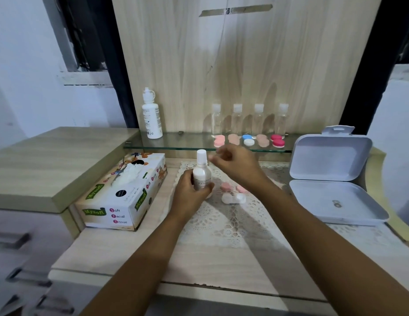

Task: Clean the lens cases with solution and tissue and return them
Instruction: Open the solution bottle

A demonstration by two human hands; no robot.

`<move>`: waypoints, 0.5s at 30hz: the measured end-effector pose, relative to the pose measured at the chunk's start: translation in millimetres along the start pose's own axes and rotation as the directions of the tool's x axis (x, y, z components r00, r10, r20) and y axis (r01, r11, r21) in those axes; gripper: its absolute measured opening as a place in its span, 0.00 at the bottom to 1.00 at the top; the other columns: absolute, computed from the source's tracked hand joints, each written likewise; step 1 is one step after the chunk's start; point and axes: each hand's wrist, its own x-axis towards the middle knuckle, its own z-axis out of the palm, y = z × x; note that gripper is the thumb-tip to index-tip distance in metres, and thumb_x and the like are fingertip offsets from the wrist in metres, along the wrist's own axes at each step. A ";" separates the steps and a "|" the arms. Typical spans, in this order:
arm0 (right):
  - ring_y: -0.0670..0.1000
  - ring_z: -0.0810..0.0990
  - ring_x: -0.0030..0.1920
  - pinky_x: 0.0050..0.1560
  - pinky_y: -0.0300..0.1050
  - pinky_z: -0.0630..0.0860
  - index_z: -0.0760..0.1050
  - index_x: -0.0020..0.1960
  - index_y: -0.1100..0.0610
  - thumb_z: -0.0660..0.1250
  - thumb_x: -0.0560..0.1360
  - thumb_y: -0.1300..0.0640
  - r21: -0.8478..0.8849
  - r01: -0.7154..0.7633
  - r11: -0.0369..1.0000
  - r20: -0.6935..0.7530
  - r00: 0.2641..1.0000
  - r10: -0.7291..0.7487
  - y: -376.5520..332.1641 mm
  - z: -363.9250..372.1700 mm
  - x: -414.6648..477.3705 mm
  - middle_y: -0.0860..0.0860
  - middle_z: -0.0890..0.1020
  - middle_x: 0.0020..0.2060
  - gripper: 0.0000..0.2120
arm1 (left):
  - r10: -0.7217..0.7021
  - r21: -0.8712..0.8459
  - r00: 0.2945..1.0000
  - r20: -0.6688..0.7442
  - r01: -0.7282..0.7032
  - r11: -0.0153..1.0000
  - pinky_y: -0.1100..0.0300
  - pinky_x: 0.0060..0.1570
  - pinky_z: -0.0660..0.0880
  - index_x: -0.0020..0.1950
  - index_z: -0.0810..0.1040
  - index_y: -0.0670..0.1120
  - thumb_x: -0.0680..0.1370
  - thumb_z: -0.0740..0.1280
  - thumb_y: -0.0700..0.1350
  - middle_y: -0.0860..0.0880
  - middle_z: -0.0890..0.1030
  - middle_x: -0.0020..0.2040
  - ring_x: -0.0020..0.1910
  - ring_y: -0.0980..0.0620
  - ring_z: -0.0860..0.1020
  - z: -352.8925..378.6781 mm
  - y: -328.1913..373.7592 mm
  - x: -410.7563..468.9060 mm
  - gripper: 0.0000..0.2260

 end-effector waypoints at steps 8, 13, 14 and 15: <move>0.49 0.74 0.41 0.36 0.40 0.67 0.74 0.47 0.59 0.73 0.69 0.47 -0.070 0.043 0.997 0.019 0.999 -0.042 -13.2 31.5 21.5 0.52 0.77 0.40 0.17 | -0.018 -0.051 1.000 0.025 0.019 0.999 0.67 0.44 0.72 0.57 0.72 0.48 0.72 0.72 0.44 0.51 0.78 0.54 0.51 0.55 0.77 -1.4 -4.2 1.2 0.16; 0.54 0.78 0.46 0.45 0.47 0.74 0.76 0.50 0.62 0.70 0.72 0.51 -0.072 0.086 0.994 0.157 0.985 -0.074 -14.0 22.3 24.4 0.56 0.81 0.45 0.15 | -0.013 -0.037 1.000 0.028 0.014 0.999 0.67 0.43 0.72 0.58 0.72 0.47 0.72 0.72 0.45 0.51 0.78 0.53 0.49 0.56 0.77 -1.1 -4.8 2.0 0.17; 0.54 0.79 0.50 0.49 0.48 0.74 0.76 0.55 0.61 0.69 0.73 0.53 -0.068 0.091 0.994 0.197 0.977 -0.076 -14.2 19.4 25.7 0.56 0.81 0.49 0.15 | -0.011 -0.037 1.000 0.029 0.013 0.999 0.67 0.43 0.72 0.58 0.72 0.48 0.72 0.72 0.44 0.51 0.78 0.53 0.48 0.56 0.77 -1.3 -4.9 2.0 0.17; 0.53 0.78 0.54 0.53 0.47 0.74 0.74 0.60 0.59 0.68 0.74 0.55 -0.046 0.087 0.995 0.233 0.970 -0.074 -14.8 16.8 26.7 0.55 0.80 0.54 0.17 | -0.009 -0.039 0.999 0.031 0.010 0.999 0.67 0.43 0.73 0.58 0.72 0.48 0.72 0.72 0.44 0.50 0.78 0.53 0.48 0.57 0.77 -1.4 -4.3 1.4 0.17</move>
